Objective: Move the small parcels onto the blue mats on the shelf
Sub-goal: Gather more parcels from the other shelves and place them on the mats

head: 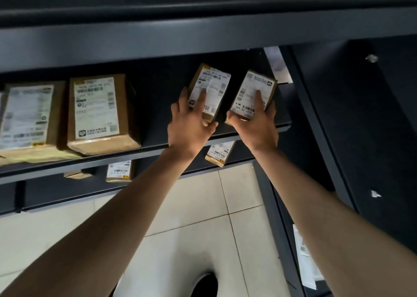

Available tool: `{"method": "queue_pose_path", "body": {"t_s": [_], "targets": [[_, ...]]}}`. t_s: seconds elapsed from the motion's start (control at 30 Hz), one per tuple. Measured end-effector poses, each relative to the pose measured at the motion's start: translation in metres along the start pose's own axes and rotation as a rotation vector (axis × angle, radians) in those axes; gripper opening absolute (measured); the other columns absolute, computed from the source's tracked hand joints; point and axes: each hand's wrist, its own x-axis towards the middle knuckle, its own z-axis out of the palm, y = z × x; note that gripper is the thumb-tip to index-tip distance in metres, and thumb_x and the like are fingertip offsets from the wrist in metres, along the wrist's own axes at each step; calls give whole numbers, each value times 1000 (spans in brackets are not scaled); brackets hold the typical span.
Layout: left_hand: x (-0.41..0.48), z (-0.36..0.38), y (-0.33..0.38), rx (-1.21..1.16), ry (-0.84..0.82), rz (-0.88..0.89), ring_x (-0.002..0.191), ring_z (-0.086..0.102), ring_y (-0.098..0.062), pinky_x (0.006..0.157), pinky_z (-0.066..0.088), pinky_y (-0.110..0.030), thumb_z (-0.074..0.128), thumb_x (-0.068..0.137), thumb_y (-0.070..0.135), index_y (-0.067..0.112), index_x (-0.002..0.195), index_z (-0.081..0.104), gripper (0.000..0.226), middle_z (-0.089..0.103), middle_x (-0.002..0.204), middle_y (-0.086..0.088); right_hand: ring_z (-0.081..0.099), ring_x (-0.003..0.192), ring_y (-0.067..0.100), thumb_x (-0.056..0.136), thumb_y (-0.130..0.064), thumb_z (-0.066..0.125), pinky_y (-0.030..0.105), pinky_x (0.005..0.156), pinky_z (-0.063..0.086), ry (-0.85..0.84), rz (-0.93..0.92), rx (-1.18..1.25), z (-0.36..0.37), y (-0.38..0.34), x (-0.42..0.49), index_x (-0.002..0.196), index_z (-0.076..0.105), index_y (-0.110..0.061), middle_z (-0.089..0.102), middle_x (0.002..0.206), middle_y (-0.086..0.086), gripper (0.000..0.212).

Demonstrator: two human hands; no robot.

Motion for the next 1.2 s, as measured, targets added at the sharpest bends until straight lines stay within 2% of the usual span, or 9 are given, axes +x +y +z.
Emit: {"method": "queue_pose_path", "body": {"t_s": [0.13,0.37,0.5,0.6,0.67,0.77,1.0,1.07,1.2], "targets": [[-13,-18,0,32,-4,-3,134,30,-38,80,54,-52,72,79,52,30,150,29,87,21,156,-16,46,124,41,71,-60,64,48,93,50,-74,48,63,-6,-9,-12,151,18,-36,17,153,16,95],[-71,-82,15,-16,11,3,127,40,-42,71,57,-49,77,74,49,27,149,36,88,32,151,-19,50,121,26,72,-50,73,37,88,52,-105,73,174,-48,-14,-107,151,17,-42,17,152,1,98],[-143,-135,18,-77,-21,7,125,46,-40,65,60,-45,75,74,52,32,150,34,89,32,153,-13,58,115,18,68,-47,76,41,88,54,-169,61,248,-94,-20,-191,150,18,-44,18,152,-2,100],[-202,-198,16,-76,-76,-51,123,51,-35,58,61,-40,79,66,53,38,149,28,98,34,151,-7,52,113,8,66,-51,72,26,81,48,-213,60,206,-135,-50,-259,147,13,-51,11,155,-10,101],[-238,-250,13,-73,-121,-97,124,51,-33,57,61,-39,82,64,53,40,148,26,102,36,151,-6,48,116,6,66,-53,70,22,78,43,-257,40,182,-162,-84,-304,146,7,-53,2,156,-16,101],[-279,-333,-1,-70,-130,-185,128,47,-30,61,60,-38,80,67,54,40,148,28,97,35,153,-4,47,120,4,67,-54,68,23,80,47,-268,-49,198,-195,-153,-359,146,6,-50,0,155,-18,100],[-338,-526,-69,-132,160,-238,127,45,-36,75,58,-46,84,68,46,30,147,41,91,36,151,-14,24,143,11,71,-56,66,35,102,44,-257,-349,284,-231,-353,-453,149,12,-46,0,158,-17,95],[-357,-576,-96,-136,265,-258,137,32,-30,88,54,-46,79,74,48,33,150,32,91,26,157,-9,21,143,12,72,-54,68,36,101,43,-249,-452,264,-234,-404,-482,151,12,-42,-1,158,-16,97],[-400,-664,-157,-87,396,-300,140,19,-20,88,54,-42,70,78,57,43,152,13,94,12,160,2,23,143,14,73,-52,69,38,101,47,-213,-596,279,-222,-493,-548,151,11,-42,0,157,-18,98]]}}
